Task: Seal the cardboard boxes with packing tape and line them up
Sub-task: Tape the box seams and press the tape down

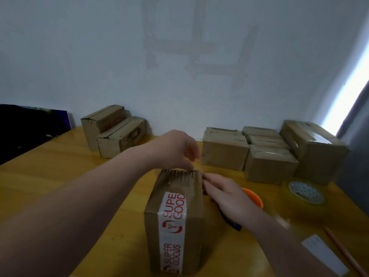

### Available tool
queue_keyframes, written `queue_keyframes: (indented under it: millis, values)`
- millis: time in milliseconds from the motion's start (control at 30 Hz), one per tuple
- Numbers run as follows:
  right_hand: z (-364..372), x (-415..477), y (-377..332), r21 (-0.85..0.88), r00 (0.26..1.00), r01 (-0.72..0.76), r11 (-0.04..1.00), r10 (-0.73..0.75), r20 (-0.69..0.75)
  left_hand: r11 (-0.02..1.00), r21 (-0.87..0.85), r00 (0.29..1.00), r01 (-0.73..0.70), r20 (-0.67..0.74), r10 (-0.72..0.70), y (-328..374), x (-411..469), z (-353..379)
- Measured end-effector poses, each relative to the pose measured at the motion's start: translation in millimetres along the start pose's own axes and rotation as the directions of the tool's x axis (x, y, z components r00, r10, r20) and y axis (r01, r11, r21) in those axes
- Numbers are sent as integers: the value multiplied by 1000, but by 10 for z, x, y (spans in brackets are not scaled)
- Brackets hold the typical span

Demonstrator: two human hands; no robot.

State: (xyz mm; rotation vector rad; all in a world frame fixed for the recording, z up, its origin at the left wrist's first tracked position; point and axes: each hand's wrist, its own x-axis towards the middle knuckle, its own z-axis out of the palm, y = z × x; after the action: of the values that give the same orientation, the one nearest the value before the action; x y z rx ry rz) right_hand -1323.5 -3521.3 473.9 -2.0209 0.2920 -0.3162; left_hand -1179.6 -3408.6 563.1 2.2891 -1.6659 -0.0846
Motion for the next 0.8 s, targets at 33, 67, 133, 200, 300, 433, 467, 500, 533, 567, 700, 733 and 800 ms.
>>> queue_keyframes:
  millis: [33, 67, 133, 200, 300, 433, 467, 500, 533, 567, 700, 733, 800]
  values:
    - [14, -5, 9, 11, 1000, 4, 1000, -4, -1, 998, 65, 998, 17, -55, -14, 27, -30, 10]
    - [21, -11, 24, 6, 1000, 4, 1000, -4, -10, 990, 136, 994, 45, -106, -31, 57, -74, 22]
    - [23, -25, 44, -12, 999, -2, 1000, 2, -35, 964, 245, 977, 108, -206, -57, 140, -199, 48]
    - [32, -41, 46, -17, 998, -20, 1000, 19, -55, 945, 302, 954, 126, -299, -32, 216, -354, 81]
    - [48, -37, 92, -11, 996, -43, 999, 42, -79, 965, 238, 956, 111, -290, -39, 307, -578, 149]
    - [70, -24, 81, 76, 990, -53, 996, 62, -127, 987, 149, 996, 58, -71, -48, 401, -749, 259]
    - [73, -22, 64, 103, 988, -45, 994, 59, -139, 988, 151, 998, 32, -55, -24, 420, -777, 275]
    - [77, -19, 45, 125, 987, -36, 991, 55, -150, 988, 152, 999, 8, -46, -1, 431, -794, 288]
    - [79, -17, 33, 141, 985, -33, 989, 56, -162, 988, 155, 999, -12, -39, 18, 443, -799, 294]
    - [80, -11, 26, 151, 982, -38, 988, 64, -176, 987, 161, 999, -26, -32, 31, 447, -794, 298]
    - [79, 28, 30, 208, 967, -84, 974, 130, -217, 977, 199, 997, -75, 3, 76, 318, -685, 312]
    - [79, 34, 30, 232, 964, -93, 968, 146, -223, 973, 210, 996, -94, 13, 93, 264, -659, 309]
    - [80, 48, 21, 280, 955, -101, 955, 172, -242, 971, 202, 992, -130, 19, 128, 156, -624, 295]
